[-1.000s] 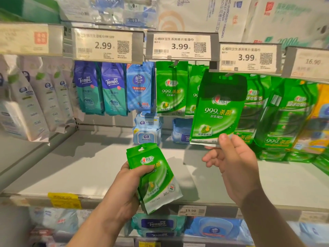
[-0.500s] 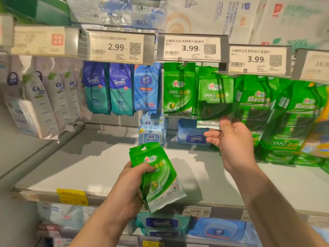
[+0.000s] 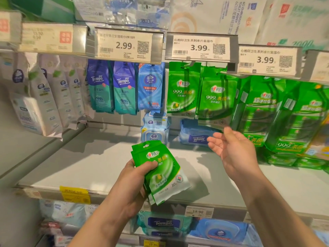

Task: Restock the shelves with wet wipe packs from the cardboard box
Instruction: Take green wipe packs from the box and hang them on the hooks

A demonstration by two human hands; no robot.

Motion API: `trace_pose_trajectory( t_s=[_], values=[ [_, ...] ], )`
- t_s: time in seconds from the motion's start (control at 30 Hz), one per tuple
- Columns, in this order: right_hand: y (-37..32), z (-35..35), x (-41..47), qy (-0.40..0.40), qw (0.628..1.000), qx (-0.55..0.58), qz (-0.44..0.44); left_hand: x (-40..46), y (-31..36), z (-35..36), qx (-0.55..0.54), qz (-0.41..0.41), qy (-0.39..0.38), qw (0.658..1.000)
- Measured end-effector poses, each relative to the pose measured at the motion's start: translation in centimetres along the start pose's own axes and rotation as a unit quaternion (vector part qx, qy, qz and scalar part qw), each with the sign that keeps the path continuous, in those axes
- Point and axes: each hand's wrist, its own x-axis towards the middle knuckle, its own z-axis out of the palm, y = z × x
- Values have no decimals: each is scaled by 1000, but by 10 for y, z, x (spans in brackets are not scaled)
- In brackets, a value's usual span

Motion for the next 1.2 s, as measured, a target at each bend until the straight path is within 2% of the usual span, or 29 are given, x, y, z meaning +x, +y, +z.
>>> trace_pose_trajectory(
  t_s=[0.17, 0.27, 0.33, 0.4, 0.47, 0.57, 0.7, 0.83, 1.03, 1.2],
  values=[
    [6, -8, -13, -25, 996, -47, 66, -3, 0, 2, 13, 10, -16, 1000],
    [11, -11, -35, -119, 977, -130, 118, -3, -2, 6, 25, 25, -20, 999],
    [12, -10, -50, -213, 942, -203, 162, -3, -3, 9, 35, 39, -24, 998],
    [13, -7, -64, -301, 890, -288, 184, -4, -4, 11, 44, 52, -26, 997],
    [15, -3, -73, -328, 858, -351, 182, -4, -6, 13, 51, 60, -27, 997],
    [22, -2, -78, -312, 858, -381, 143, -4, -8, 13, 60, 67, -31, 995],
    [24, -3, -79, -315, 871, -345, 152, -3, -9, 11, 65, 75, -25, 995],
    [22, -5, -77, -281, 894, -319, 143, 4, -9, 6, 76, 86, 15, 993],
    [21, -8, -70, -217, 921, -318, 60, 13, -7, -5, 100, 90, 60, 989],
    [8, -2, -75, -171, 928, -327, -60, 12, -1, -5, 86, 86, 57, 991]
  ],
)
